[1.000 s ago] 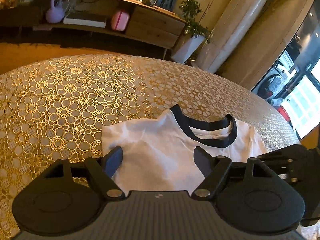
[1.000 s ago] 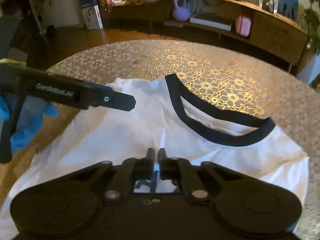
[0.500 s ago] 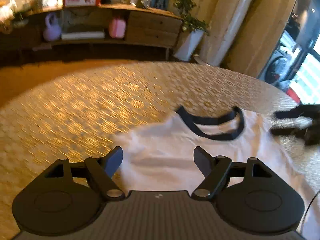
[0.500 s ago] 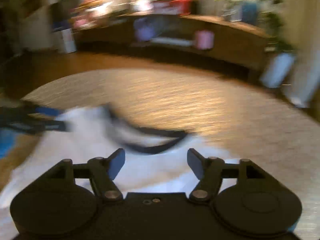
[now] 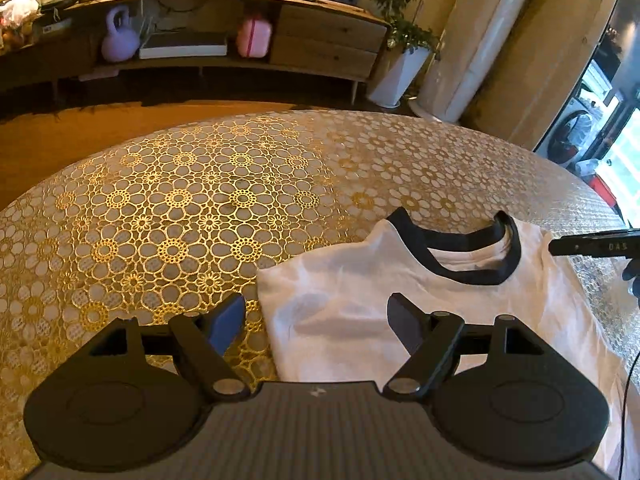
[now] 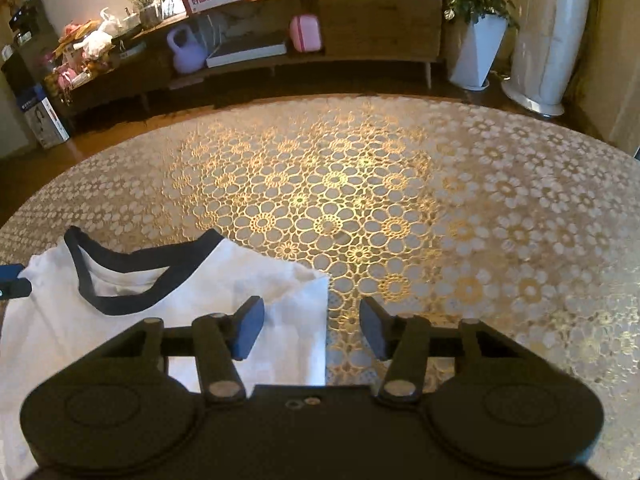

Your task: Fold clothes

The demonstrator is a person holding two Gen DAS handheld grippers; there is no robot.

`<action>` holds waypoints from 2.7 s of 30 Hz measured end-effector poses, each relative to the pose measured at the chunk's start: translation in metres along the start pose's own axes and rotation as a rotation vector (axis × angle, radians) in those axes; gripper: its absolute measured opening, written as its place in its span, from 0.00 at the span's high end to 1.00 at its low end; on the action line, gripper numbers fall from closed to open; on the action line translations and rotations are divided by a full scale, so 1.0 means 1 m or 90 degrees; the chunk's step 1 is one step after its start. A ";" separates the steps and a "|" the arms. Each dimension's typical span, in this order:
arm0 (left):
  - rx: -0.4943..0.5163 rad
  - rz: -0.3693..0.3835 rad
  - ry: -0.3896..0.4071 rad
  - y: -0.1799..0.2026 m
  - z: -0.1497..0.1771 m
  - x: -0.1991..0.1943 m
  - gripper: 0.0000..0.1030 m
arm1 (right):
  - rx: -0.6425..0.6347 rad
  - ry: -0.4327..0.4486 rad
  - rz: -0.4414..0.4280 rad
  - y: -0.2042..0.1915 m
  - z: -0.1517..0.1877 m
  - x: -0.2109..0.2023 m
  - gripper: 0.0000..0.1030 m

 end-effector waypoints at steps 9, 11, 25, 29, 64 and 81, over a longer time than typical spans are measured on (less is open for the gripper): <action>0.030 -0.017 0.010 0.017 0.006 0.001 0.40 | -0.048 0.010 0.003 -0.022 -0.002 0.006 0.00; 0.060 -0.044 0.014 0.023 0.008 0.001 0.65 | -0.051 0.013 0.011 -0.024 -0.002 0.004 0.00; 0.082 -0.008 0.070 0.046 0.018 -0.063 0.97 | -0.052 0.096 -0.016 -0.039 0.014 -0.077 0.00; 0.095 0.018 0.086 0.055 0.031 -0.101 0.97 | -0.062 0.128 -0.039 -0.050 0.032 -0.127 0.00; 0.444 0.050 0.075 0.133 0.182 -0.177 0.22 | -0.098 0.081 -0.078 -0.058 0.214 -0.227 0.00; 0.609 0.132 0.002 0.136 0.174 -0.132 0.59 | -0.076 0.047 -0.122 -0.057 0.205 -0.201 0.00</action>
Point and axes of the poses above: each gripper's, at about its wrist camera, not at the fingertips, and x roughly the way its jaws point, y to its right, z to its underside, the point moved 2 cm from there along x, roughly the way its jaws point, and after that the axes turned 7 degrees about y, right-handed, at the moved point
